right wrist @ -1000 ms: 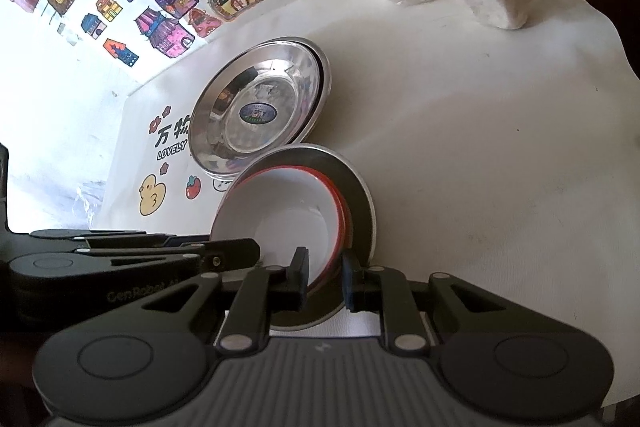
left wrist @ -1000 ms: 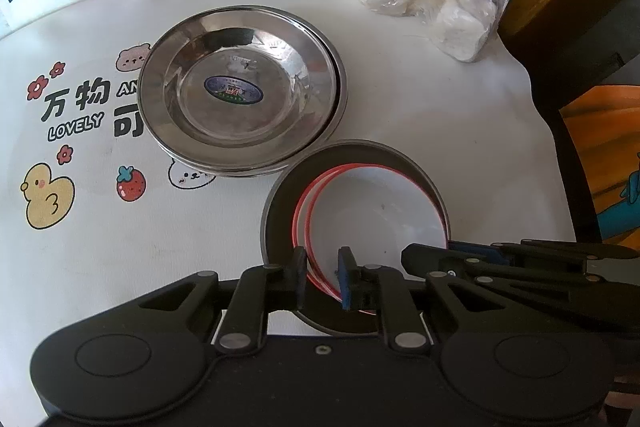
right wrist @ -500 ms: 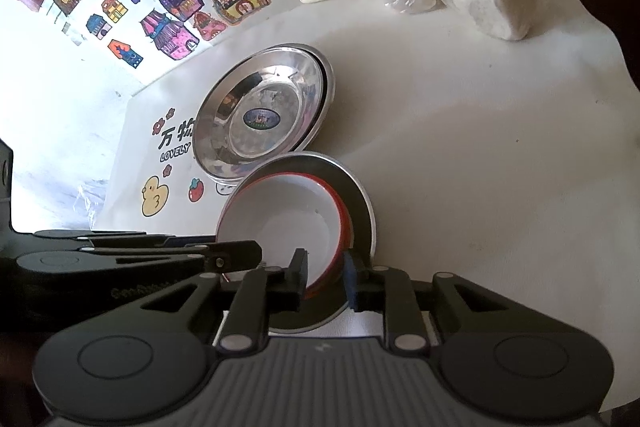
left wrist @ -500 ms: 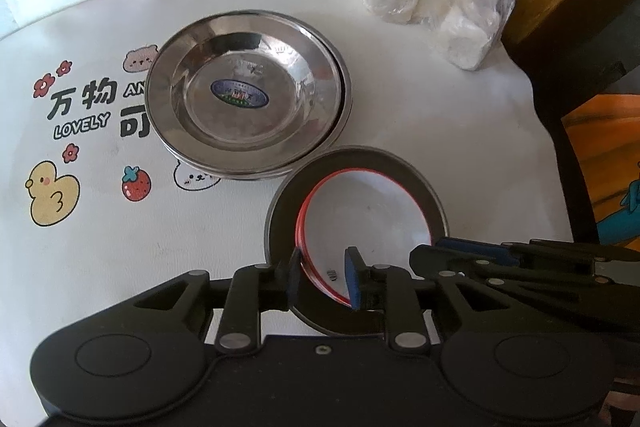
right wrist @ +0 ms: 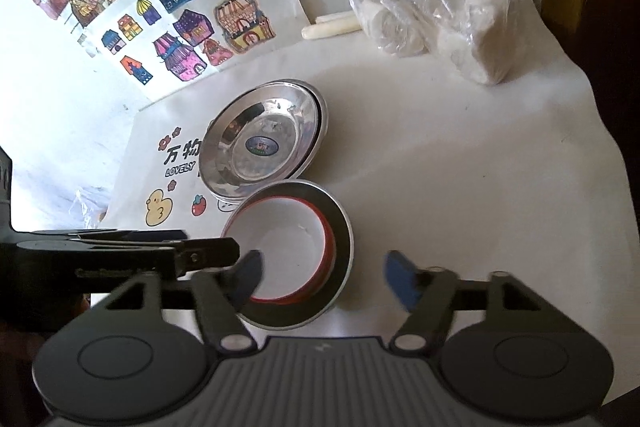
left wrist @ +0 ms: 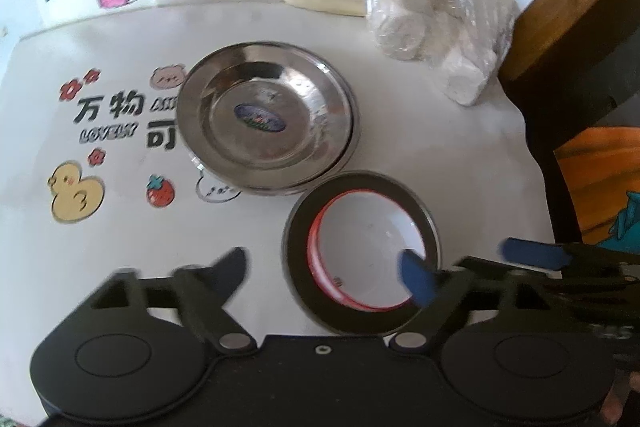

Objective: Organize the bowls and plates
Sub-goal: 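Lower the white bowl into the stacked bowls and open both grippers, then move both grippers to the rim of the steel bowl holding the white bowls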

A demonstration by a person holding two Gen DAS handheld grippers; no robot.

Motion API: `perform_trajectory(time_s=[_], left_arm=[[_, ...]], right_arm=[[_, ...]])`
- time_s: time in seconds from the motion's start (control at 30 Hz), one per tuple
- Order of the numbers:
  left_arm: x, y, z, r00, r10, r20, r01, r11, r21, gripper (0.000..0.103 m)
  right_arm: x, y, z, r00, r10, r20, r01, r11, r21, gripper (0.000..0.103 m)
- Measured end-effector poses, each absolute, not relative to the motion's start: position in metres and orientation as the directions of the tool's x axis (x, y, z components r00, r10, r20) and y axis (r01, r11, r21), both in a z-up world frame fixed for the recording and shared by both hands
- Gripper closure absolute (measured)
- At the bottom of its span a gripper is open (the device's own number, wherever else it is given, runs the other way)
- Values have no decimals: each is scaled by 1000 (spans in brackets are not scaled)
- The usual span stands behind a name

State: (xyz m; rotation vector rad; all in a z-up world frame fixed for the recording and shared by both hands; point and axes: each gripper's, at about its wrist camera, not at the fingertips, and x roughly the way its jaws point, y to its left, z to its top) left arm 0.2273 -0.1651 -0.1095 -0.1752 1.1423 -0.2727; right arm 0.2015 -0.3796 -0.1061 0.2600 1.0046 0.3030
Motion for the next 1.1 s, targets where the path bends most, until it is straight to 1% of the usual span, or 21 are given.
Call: perform_trajectory(time_s=[0.07,0.1,0.23,0.6,1.1], left_arm=[[225,-158,-113,382,-288,-878,94,957,-273,7],[224,-154,-115,377,-282,-882,76,959,-274,5],[218,-138,-122,358,-267,-895,15,960,-280,1],[202,-121,-128,368,-194,-909,-52,972,-228,1],[206,-129,-135,350,-124,-929,-59,986,-154,1]], right_arm=[[200,-383,-103,504,363,-784,-137,929,343,3],[199,-384,-102,506,356,-786,-139,933,333,0],[197,-390,-101,516,312,-798,-137,949,283,0],[191,-403,-110,497,186,-848,-142,981,132,0],[214,-400,-121,426,173,-888,-187,977,101,0]])
